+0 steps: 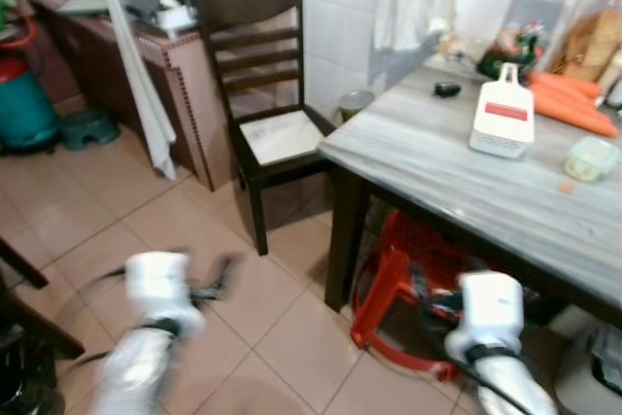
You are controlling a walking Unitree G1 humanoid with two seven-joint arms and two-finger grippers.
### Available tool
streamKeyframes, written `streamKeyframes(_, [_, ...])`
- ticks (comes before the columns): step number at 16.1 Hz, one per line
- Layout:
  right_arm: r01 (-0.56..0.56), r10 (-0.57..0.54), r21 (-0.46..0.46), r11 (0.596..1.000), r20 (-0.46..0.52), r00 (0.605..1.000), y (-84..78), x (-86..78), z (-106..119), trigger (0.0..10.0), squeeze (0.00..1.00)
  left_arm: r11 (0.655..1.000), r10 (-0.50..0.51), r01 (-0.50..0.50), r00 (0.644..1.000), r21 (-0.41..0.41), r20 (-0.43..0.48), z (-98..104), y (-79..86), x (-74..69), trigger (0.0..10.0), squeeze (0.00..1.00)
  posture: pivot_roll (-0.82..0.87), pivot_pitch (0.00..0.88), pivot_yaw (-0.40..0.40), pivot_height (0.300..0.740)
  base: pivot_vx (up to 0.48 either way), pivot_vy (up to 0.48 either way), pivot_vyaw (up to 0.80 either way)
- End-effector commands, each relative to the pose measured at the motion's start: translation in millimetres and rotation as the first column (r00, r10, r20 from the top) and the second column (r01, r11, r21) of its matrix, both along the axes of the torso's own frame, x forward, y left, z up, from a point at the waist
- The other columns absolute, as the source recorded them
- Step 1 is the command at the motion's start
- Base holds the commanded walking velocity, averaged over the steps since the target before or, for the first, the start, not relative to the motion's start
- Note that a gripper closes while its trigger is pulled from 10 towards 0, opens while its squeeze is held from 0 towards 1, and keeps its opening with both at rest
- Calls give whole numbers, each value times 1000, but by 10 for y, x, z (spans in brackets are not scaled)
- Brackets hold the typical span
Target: Setting the table
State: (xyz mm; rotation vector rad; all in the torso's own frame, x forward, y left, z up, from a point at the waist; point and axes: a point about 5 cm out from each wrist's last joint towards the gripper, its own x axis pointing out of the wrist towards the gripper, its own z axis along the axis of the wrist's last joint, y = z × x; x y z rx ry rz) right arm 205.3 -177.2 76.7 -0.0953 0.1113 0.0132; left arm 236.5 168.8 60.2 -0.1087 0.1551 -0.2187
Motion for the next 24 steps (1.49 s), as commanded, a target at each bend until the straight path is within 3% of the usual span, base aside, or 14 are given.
streamKeyframes(1, [-15,15,39,999,4,1000,71,25,21,10000,0,996,68,-66,997,64,-32,-32,182,-29,10000,0,29,0,3,740,0,0,0])
streamKeyframes(7, [12,-12,66,998,-13,1000,46,16,0,10000,0,992,102,-98,994,82,-48,-64,206,-17,10000,0,31,0,4,740,0,0,0])
streamKeyframes(12, [16,-15,68,998,-17,1000,46,26,-1,10000,0,990,117,-113,992,89,-50,-75,207,-8,10000,0,28,0,6,740,0,0,-570])
streamKeyframes(24, [28,-27,76,997,-15,1000,48,42,3,10000,0,987,127,-121,990,105,-56,-85,234,6,10000,0,28,0,14,740,-288,0,-601])
